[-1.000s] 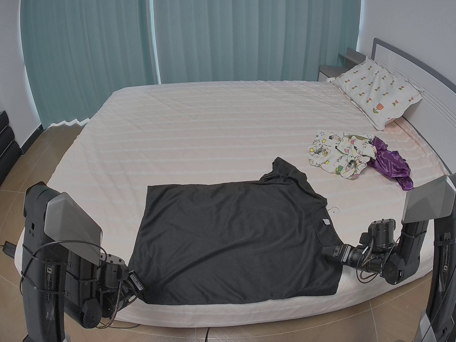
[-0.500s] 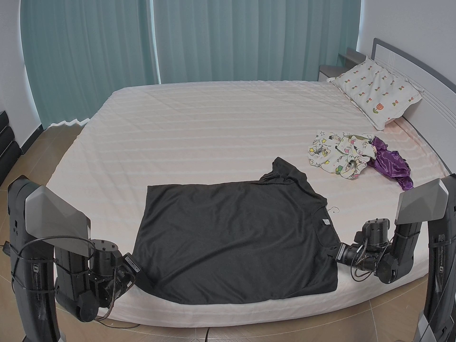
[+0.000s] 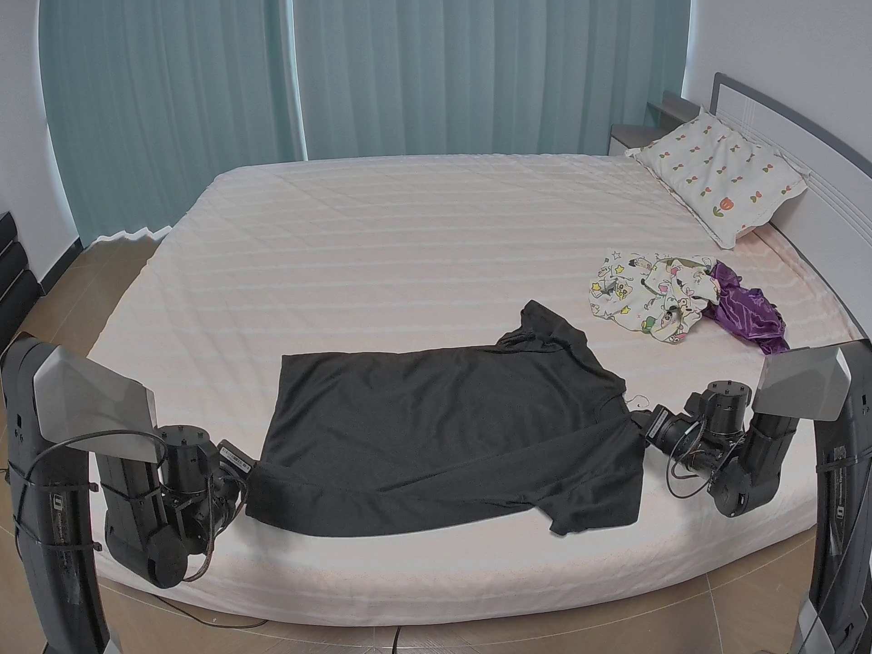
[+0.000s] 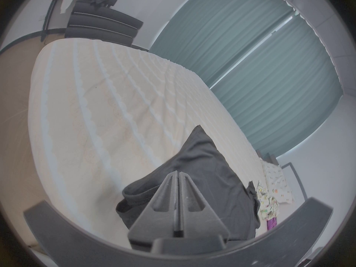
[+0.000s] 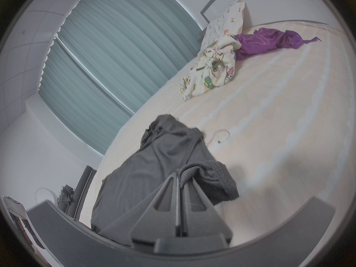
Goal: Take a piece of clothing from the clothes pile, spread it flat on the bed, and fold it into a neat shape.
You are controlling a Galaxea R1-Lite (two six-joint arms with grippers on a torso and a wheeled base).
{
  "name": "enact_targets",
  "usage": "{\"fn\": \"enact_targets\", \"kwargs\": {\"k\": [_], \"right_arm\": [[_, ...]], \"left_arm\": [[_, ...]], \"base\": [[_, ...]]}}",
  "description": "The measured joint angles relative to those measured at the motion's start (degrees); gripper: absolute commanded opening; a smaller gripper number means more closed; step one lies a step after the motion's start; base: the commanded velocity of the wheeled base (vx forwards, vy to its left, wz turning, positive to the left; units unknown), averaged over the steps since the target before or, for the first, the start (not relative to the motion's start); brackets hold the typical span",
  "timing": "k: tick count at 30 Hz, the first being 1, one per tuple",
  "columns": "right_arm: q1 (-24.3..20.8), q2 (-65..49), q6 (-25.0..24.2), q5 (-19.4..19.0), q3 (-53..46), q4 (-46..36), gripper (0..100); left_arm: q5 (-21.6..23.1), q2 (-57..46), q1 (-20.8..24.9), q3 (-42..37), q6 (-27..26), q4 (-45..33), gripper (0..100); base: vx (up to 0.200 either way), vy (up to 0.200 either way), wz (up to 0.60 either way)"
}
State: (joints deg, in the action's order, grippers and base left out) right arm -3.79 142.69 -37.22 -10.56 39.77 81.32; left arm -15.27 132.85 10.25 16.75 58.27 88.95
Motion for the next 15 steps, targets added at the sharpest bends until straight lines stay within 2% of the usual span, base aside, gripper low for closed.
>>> {"fn": "enact_targets", "kwargs": {"k": [4,5,11,15], "right_arm": [[0.2,1.9,-0.4,0.5,3.0,3.2,0],[0.1,2.5,-0.5,0.6,3.7,3.9,100],[-0.8,4.4,-0.6,0.8,5.3,4.1,100],[0.1,4.2,-0.6,0.8,3.8,4.4,100]], "left_arm": [[0.0,1.3,-1.1,2.2,1.2,0.0,0],[0.0,1.8,-1.3,2.7,1.3,0.0,0],[0.0,4.2,-1.8,4.0,1.7,0.0,0],[0.1,5.4,-1.9,4.2,1.7,0.0,0]], "base": [[0.000,0.000,0.00],[0.000,0.000,0.00],[0.000,0.000,0.00],[0.000,0.000,0.00]]}}
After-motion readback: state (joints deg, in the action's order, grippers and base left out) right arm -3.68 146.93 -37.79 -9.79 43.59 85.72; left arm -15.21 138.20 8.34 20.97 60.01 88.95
